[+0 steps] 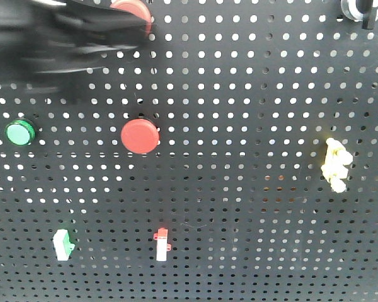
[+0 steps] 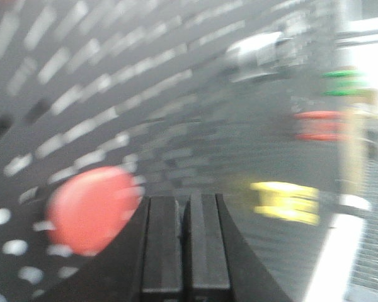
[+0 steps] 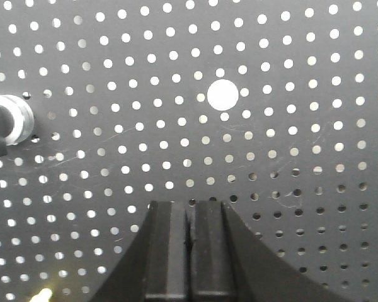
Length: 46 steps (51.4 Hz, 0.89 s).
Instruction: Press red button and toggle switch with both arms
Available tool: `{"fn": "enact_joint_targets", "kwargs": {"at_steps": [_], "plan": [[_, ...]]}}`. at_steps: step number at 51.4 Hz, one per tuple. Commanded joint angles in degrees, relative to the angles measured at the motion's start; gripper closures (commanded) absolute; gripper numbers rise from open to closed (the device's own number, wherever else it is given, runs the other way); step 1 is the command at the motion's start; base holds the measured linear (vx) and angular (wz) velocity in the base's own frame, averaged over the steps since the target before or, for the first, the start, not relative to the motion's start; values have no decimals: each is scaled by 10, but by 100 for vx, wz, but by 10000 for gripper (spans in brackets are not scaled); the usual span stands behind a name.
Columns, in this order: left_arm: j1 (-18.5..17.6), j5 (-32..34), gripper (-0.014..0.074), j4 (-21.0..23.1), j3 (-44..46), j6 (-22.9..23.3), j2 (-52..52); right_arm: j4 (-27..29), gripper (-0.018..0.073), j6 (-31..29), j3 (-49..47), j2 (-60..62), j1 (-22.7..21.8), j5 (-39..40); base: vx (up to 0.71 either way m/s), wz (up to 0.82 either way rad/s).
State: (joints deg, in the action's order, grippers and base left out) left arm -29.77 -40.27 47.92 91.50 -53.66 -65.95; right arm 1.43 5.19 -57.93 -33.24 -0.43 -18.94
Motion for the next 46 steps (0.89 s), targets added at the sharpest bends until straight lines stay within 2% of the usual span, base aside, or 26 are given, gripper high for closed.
{"fn": "enact_joint_targets", "kwargs": {"at_steps": [1, 5, 9, 16, 17, 22, 24, 27, 32, 46], "plan": [[-1, 9, 595, 22, 16, 23, 48, 24, 562, -21, -18, -6, -3, 42, 0, 0], [-1, 9, 595, 21, 16, 47, 66, 71, 562, -74, -18, -8, -3, 33, 0, 0], [-1, 6, 595, 15, 16, 64, 76, 150, 562, -147, -19, -12, -3, 20, 0, 0], [-1, 4, 595, -9, 16, 85, 79, 371, 562, -346, -25, -32, -3, -13, 0, 0], [-1, 0, 595, -13, 16, 88, 79, 417, 562, -408, -30, -40, -3, -27, 0, 0], [-1, -8, 595, -22, 14, 97, 73, 577, 562, -568, -58, -75, -3, -94, 0, 0], [-1, -10, 595, -23, 13, 97, 70, 636, 562, -619, -73, -94, -3, -114, 0, 0], [-1, -11, 595, -24, 13, 97, 69, 702, 562, -661, -94, -117, -3, -140, 0, 0], [-1, -9, 595, -24, 13, 97, 69, 742, 562, -671, -131, -160, -3, -163, 0, 0], [-1, -6, 595, -37, 13, 97, 69, 747, 562, -652, -227, -258, -3, -238, 0, 0]]}}
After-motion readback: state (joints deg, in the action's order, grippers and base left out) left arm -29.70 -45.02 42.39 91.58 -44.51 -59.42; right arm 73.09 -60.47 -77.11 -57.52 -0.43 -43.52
